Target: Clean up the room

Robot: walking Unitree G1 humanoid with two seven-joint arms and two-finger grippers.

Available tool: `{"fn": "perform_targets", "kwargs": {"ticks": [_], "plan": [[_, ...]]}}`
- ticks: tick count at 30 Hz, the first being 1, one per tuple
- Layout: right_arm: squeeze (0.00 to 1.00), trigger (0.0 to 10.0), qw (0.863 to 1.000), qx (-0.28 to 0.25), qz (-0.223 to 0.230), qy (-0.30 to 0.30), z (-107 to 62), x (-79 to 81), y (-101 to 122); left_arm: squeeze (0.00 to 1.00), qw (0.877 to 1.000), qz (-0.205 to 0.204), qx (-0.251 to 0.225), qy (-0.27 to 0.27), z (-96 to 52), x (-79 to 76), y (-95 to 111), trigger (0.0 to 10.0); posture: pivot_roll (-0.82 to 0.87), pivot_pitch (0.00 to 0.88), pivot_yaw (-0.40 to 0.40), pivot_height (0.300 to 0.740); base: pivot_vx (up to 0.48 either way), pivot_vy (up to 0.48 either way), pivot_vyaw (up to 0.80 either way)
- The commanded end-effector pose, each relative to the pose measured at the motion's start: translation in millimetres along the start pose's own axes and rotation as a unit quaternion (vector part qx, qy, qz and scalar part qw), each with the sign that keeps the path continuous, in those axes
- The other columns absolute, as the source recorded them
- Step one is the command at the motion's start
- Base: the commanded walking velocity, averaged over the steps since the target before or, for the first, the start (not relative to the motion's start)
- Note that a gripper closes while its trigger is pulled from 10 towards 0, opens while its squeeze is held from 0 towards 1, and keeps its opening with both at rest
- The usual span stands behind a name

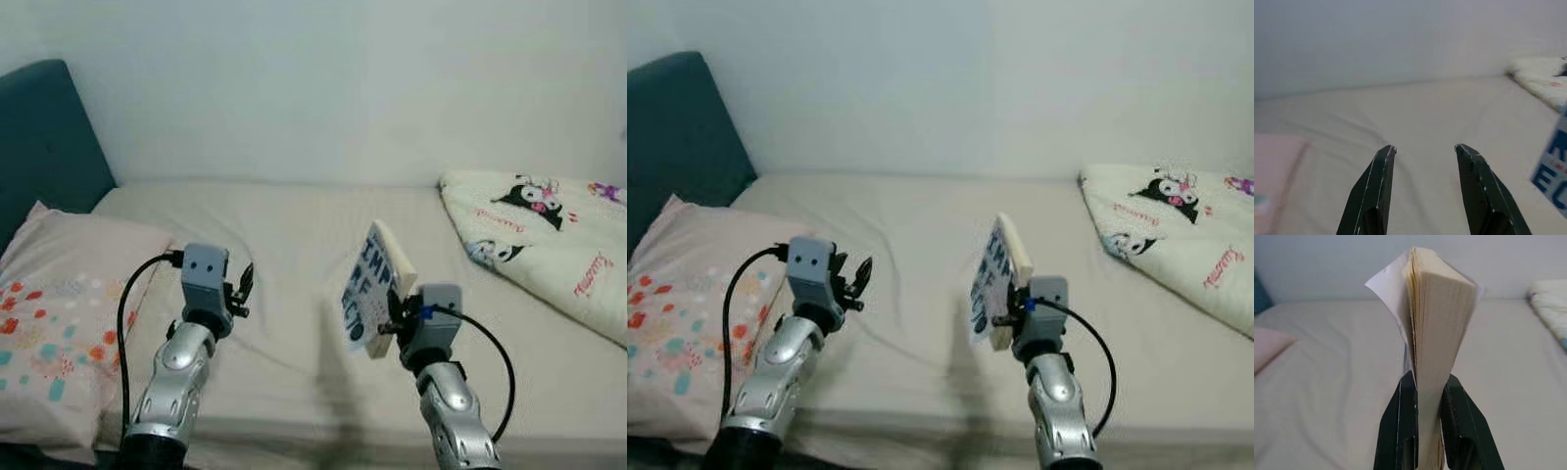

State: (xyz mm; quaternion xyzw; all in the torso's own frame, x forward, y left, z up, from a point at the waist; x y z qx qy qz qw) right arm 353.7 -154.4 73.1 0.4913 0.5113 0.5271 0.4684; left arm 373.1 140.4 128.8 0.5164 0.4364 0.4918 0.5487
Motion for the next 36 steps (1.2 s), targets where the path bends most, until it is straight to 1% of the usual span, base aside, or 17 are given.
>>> {"fn": "perform_targets", "kwargs": {"ticks": [1,7,10,12,17,20,21,24,30,31,32,36], "plan": [[0.0,10.0,1.0,-0.016,0.003,0.006,3.2,3.8,8,0.0,1.0,0.004,0.006,-0.001,-1.4,1.2,-3,10.0,0.03,0.0,-0.003,0.74,0.0,0.33,0.0],[0.0,10.0,1.0,-0.016,0.006,0.004,3.3,4.7,7,0.0,1.0,0.006,0.007,-0.002,-1.2,1.8,-3,10.0,0.04,0.0,0.0,0.74,0.0,0.331,0.0],[0.0,10.0,1.0,-0.016,0.007,0.004,3.5,4.9,7,0.0,1.0,0.012,0.008,-0.003,-0.6,1.7,-2,10.0,0.04,0.0,0.002,0.74,0.0,0.0,0.0],[0.0,10.0,1.0,-0.017,0.009,0.002,3.6,4.7,7,0.0,1.0,0.016,0.006,-0.01,0.0,-1.6,1,10.0,0.04,0.0,0.007,0.74,0.0,0.0,0.0],[0.0,10.0,1.0,-0.018,0.011,0.0,3.5,4.2,7,0.0,1.0,0.016,0.006,-0.014,0.5,-4.6,1,10.0,0.04,0.0,0.011,0.74,0.0,0.0,0.0],[0.0,10.0,1.0,-0.019,0.013,-0.002,3.6,3.7,7,0.0,1.0,0.018,0.005,-0.02,0.7,-8.6,2,10.0,0.04,0.0,0.013,0.74,0.0,-0.426,0.0],[0.0,10.0,1.0,-0.02,0.013,-0.002,3.5,3.4,7,0.0,1.0,0.002,0.005,-0.021,0.7,-10.2,1,10.0,0.04,0.0,0.013,0.74,0.0,0.0,0.0],[0.0,10.0,1.0,-0.022,0.015,-0.004,3.6,2.5,8,0.0,1.0,0.007,0.015,-0.023,2.1,-13.5,-1,10.0,0.04,0.0,0.01,0.74,0.0,0.0,0.0],[0.0,10.0,1.0,-0.022,0.015,-0.004,4.6,1.8,8,0.0,1.0,0.012,0.021,-0.013,3.2,-11.4,-3,10.0,0.04,0.0,0.009,0.74,0.0,0.0,0.0],[0.0,10.0,1.0,-0.021,0.007,0.0,6.1,2.6,9,0.0,1.0,0.013,0.023,-0.009,3.5,-9.9,-4,10.0,0.05,0.0,0.004,0.74,0.0,0.0,0.0],[0.0,10.0,1.0,-0.02,-0.001,0.004,7.8,3.3,10,0.0,1.0,0.014,0.025,-0.002,3.8,-8.0,-5,10.0,0.05,0.0,0.002,0.74,0.0,0.0,0.8],[0.0,10.0,1.0,-0.018,-0.01,0.009,10.4,5.0,11,0.0,0.999,0.011,0.03,0.005,3.8,-5.8,-7,10.0,0.04,0.0,-0.001,0.74,0.0,0.0,0.8]]}}
Point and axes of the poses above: a point about 5 cm out from each wrist's last joint towards the gripper, its own z axis pointing out of the wrist towards the gripper, its own y axis along the axis of the wrist's last joint, x = y × z, the point moved 6 cm from there along z, pointing out of the wrist towards the gripper
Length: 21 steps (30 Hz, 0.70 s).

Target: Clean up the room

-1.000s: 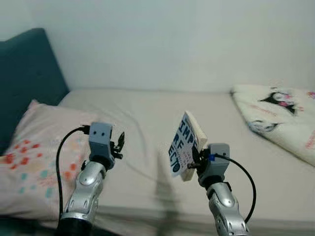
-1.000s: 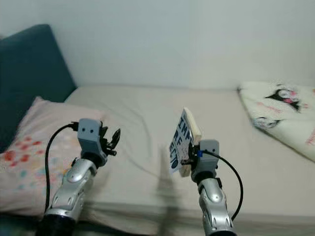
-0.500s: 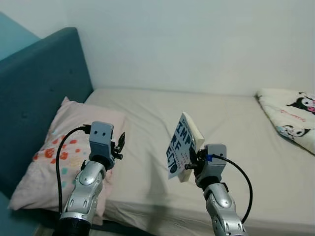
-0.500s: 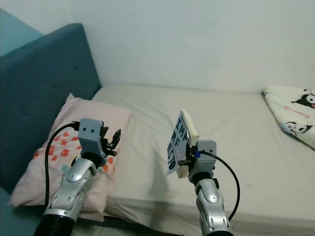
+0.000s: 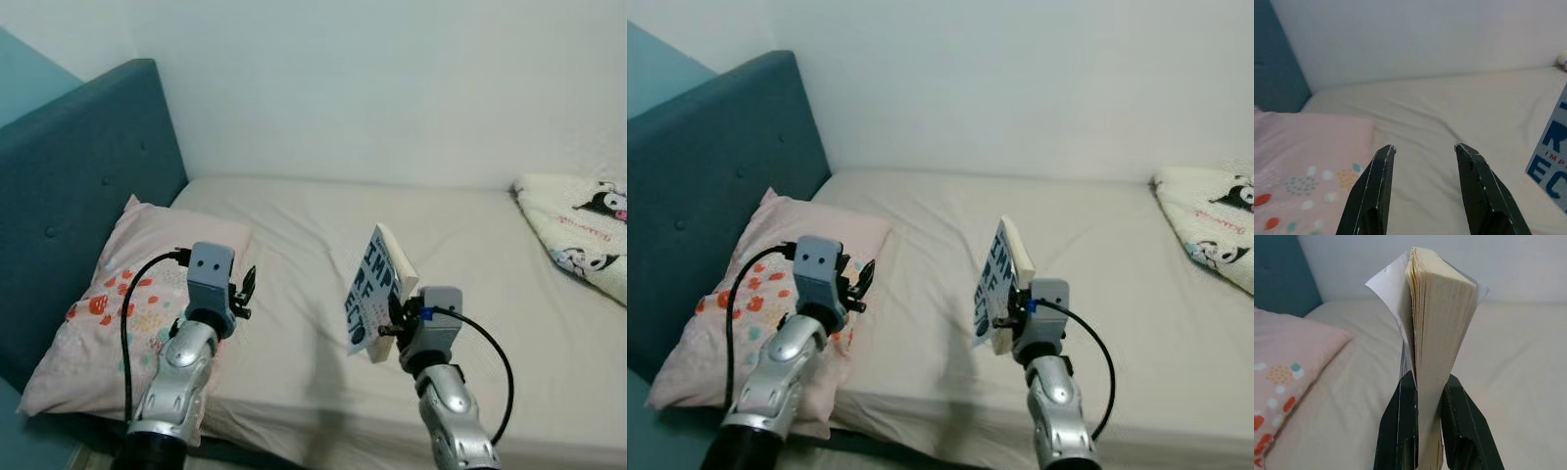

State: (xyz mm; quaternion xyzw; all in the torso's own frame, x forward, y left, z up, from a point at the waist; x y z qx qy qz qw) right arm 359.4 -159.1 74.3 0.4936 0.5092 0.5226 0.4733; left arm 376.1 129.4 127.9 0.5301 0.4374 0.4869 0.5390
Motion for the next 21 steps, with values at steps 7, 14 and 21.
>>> {"fn": "perform_targets", "kwargs": {"ticks": [7,14,21], "plan": [[0.0,10.0,1.0,-0.015,-0.01,0.023,6.9,11.8,9,0.0,1.0,-0.006,0.029,0.009,-1.7,5.7,-12,10.0,0.04,0.0,-0.003,0.74,0.0,0.0,0.8],[0.0,10.0,0.999,-0.014,-0.011,0.027,8.0,12.5,10,0.0,0.999,-0.001,0.036,0.01,-4.6,5.7,-16,10.0,0.04,0.0,-0.01,0.74,0.0,0.0,0.8],[0.0,10.0,0.999,-0.013,-0.012,0.032,8.7,14.1,9,0.0,0.999,-0.001,0.039,0.014,-6.0,7.6,-18,10.0,0.05,0.0,-0.011,0.74,0.0,0.0,0.8]]}}
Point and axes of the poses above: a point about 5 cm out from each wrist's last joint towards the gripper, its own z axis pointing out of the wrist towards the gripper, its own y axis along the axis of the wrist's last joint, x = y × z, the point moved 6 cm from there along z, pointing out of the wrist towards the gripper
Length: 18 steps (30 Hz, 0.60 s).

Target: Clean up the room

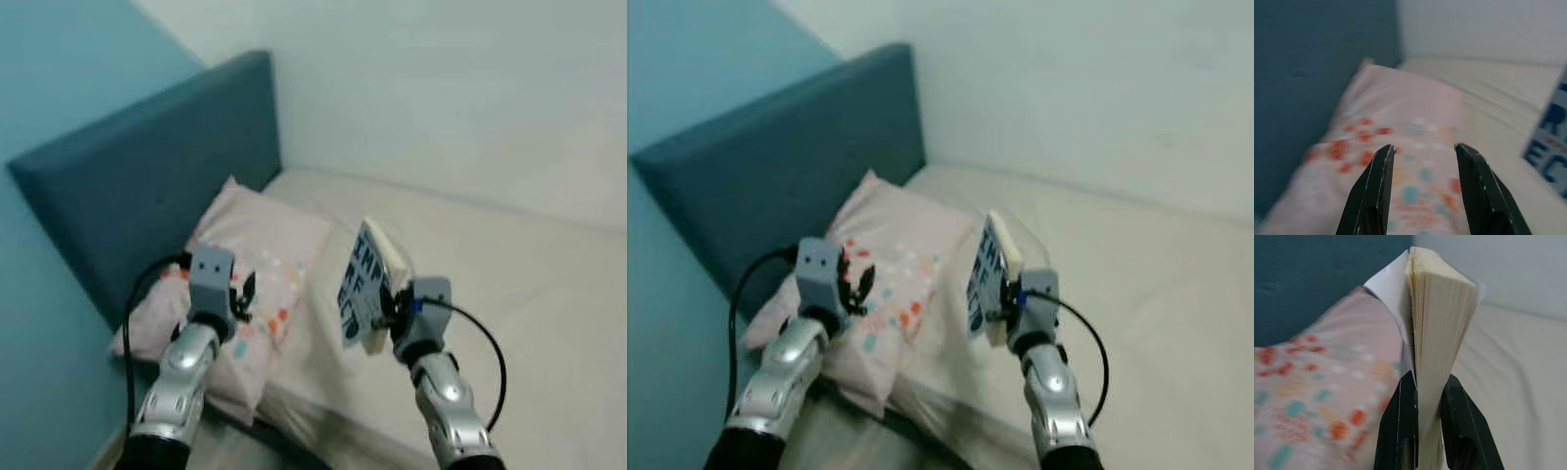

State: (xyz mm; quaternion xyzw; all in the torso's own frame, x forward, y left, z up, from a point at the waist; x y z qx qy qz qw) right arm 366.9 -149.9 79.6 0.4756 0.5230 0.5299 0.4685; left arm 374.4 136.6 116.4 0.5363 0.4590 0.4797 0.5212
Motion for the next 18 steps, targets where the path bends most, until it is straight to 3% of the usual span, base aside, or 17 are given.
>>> {"fn": "perform_targets", "kwargs": {"ticks": [1,14,18], "plan": [[0.0,10.0,1.0,-0.01,-0.002,0.01,0.8,5.5,4.0,0.0,1.0,0.004,0.014,0.001,-2.7,2.0,-6.9,10.0,0.04,0.0,-0.011,0.74,0.0,0.0,0.8],[0.0,10.0,1.0,-0.001,-0.003,0.006,-1.6,1.8,-1.2,0.0,1.0,0.004,0.028,-0.007,-4.2,-0.9,-13.2,10.0,0.03,0.0,-0.008,0.74,0.0,0.0,0.8],[0.0,10.0,1.0,-0.001,0.008,-0.004,-2.0,-2.6,-1.3,0.0,0.999,0.005,0.03,-0.009,-3.7,-3.1,-13.7,10.0,0.03,0.0,-0.007,0.74,0.0,0.0,0.0]]}}
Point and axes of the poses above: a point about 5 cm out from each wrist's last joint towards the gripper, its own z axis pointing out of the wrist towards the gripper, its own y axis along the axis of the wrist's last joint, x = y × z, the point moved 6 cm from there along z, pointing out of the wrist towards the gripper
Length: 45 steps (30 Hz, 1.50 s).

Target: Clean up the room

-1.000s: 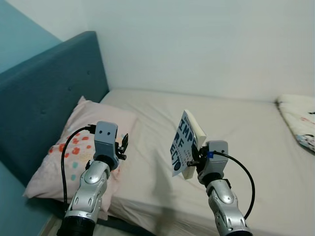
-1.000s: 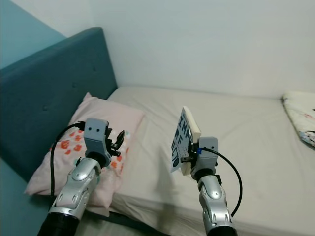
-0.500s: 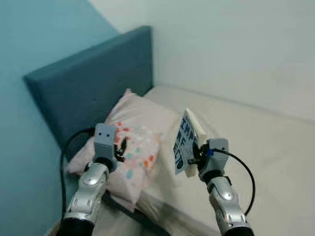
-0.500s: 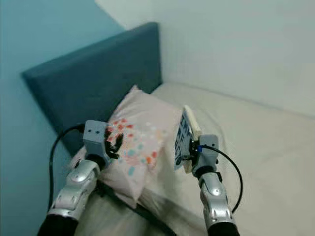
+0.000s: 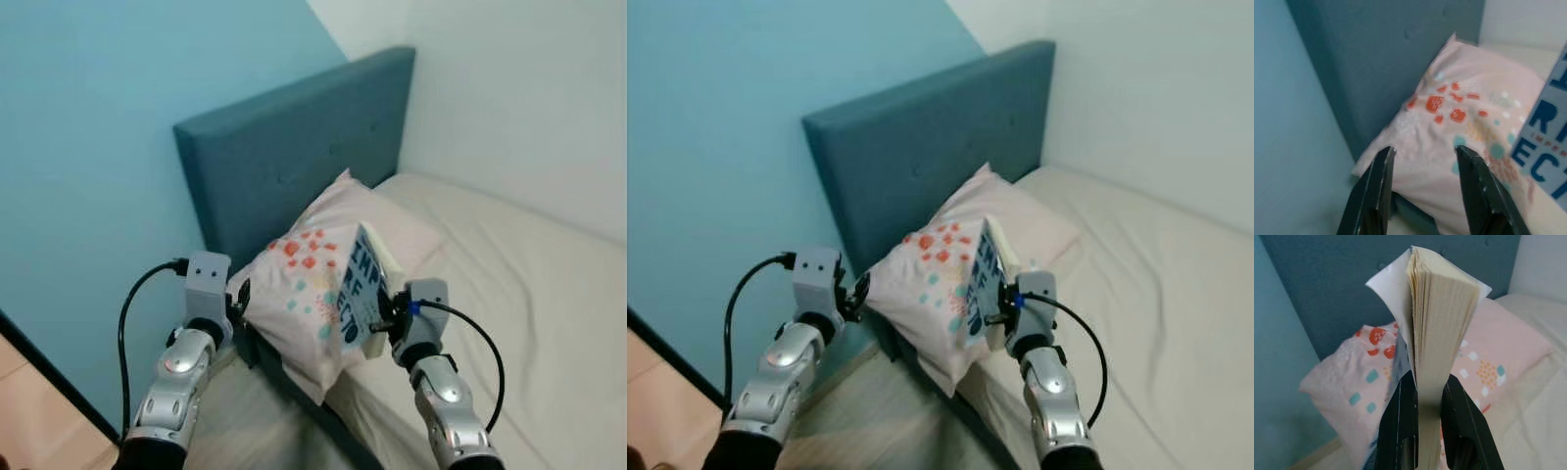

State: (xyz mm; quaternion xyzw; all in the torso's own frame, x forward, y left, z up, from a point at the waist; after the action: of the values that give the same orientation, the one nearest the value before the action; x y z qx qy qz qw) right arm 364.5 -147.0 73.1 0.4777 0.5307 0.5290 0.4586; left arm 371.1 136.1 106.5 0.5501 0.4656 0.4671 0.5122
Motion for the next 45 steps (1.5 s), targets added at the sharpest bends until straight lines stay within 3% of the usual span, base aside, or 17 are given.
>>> {"fn": "perform_targets", "kwargs": {"ticks": [1,12,24,30,36,42,43,44,45], "plan": [[0.0,10.0,1.0,-0.01,0.005,-0.014,0.0,-7.3,5,0.0,1.0,0.005,0.012,-0.005,0.1,-2.9,-4,10.0,0.03,0.0,-0.007,0.74,0.0,-0.48,0.0],[0.0,10.0,1.0,-0.011,0.003,-0.024,-2.0,-14.6,6,0.0,1.0,0.003,0.022,-0.002,2.4,-4.4,-8,10.0,0.02,0.0,-0.005,0.74,0.0,-0.424,0.0],[0.0,10.0,1.0,-0.011,-0.001,-0.022,-1.4,-18.3,9,0.0,0.999,-0.009,0.036,0.008,3.8,1.0,-12,10.0,0.01,0.0,-0.008,0.74,0.0,0.0,0.0],[0.0,10.0,1.0,-0.011,-0.004,-0.021,-0.8,-20.1,11,0.0,0.999,-0.007,0.036,0.009,4.4,3.1,-12,10.0,0.01,0.0,-0.01,0.74,0.0,0.462,0.0],[0.0,10.0,1.0,-0.01,0.0,-0.024,-0.5,-23.0,10,0.0,0.999,-0.015,0.03,0.012,5.3,2.8,-10,10.0,0.01,0.0,-0.013,0.74,0.0,0.0,0.0],[0.0,10.0,0.997,0.042,0.057,-0.037,5.7,-29.9,-6,0.0,1.0,-0.022,0.014,0.004,3.0,-1.5,-5,10.0,0.01,0.0,-0.016,0.74,0.0,0.0,0.0],[0.0,10.0,0.993,0.049,0.094,-0.048,7.0,-32.7,-9,0.0,1.0,-0.023,0.011,0.002,2.0,-1.9,-4,10.0,0.01,0.0,-0.016,0.74,0.0,0.0,0.0],[0.0,10.0,0.993,0.049,0.094,-0.048,7.0,-32.7,-9,0.0,1.0,-0.023,0.011,0.002,2.0,-1.9,-4,10.0,0.01,0.0,-0.016,0.74,0.0,0.0,0.0],[0.0,10.0,0.984,0.058,0.154,-0.071,9.5,-38.7,-12,0.0,1.0,-0.022,0.007,0.0,0.3,-2.2,-3,10.0,0.01,0.0,-0.019,0.735,0.0,0.0,0.0]]}}
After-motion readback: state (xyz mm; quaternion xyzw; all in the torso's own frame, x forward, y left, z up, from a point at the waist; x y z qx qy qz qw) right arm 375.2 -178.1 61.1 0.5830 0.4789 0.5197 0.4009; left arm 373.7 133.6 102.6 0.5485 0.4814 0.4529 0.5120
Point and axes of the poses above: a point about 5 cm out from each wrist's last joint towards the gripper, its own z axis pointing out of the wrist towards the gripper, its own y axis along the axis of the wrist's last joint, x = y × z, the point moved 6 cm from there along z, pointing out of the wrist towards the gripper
